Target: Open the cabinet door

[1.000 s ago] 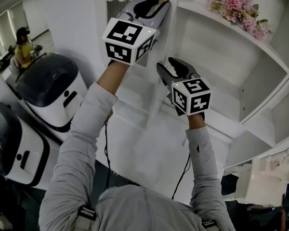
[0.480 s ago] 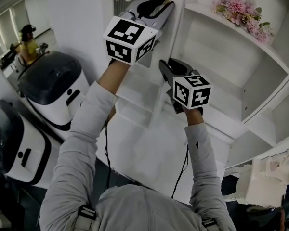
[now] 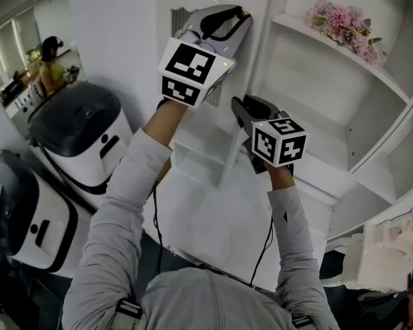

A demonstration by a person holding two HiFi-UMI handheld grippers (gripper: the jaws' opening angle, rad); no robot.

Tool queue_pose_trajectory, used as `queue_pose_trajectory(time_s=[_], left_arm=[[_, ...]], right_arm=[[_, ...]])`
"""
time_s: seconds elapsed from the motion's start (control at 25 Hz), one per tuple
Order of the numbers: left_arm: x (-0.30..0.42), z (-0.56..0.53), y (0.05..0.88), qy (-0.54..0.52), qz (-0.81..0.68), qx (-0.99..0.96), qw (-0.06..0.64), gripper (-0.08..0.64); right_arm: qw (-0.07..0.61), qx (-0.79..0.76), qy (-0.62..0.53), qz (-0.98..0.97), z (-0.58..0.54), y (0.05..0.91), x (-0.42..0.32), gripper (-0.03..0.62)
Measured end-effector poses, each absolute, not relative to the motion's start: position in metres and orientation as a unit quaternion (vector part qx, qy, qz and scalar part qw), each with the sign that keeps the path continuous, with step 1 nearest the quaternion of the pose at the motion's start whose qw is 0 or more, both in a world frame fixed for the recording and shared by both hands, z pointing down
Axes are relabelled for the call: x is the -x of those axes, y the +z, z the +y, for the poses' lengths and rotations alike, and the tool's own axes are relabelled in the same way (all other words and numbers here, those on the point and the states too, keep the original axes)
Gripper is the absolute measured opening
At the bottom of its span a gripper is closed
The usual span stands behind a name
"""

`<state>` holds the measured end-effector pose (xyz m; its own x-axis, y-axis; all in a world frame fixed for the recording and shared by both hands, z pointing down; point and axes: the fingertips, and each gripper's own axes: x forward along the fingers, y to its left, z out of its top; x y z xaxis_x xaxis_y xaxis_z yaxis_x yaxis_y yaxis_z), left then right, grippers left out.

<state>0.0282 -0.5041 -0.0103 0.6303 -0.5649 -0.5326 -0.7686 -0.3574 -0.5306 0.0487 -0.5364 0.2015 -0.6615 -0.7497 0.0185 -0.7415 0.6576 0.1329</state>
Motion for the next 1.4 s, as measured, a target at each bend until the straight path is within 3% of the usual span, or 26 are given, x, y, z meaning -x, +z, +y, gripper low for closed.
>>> queue_pose_trajectory(time_s=[0.76,1.4], left_arm=[[0.005,-0.468,-0.007,0.154,0.374,0.818,0.409,0.097],[0.057,-0.432,-0.003,0.2,0.316,0.848,0.375,0.101]], right_arm=[[0.007,-0.438,-0.072,-0.896,-0.493,0.203,-0.017,0.078],[0.002,-0.489,-0.102,-0.867,-0.447,0.207,0.033,0.077]])
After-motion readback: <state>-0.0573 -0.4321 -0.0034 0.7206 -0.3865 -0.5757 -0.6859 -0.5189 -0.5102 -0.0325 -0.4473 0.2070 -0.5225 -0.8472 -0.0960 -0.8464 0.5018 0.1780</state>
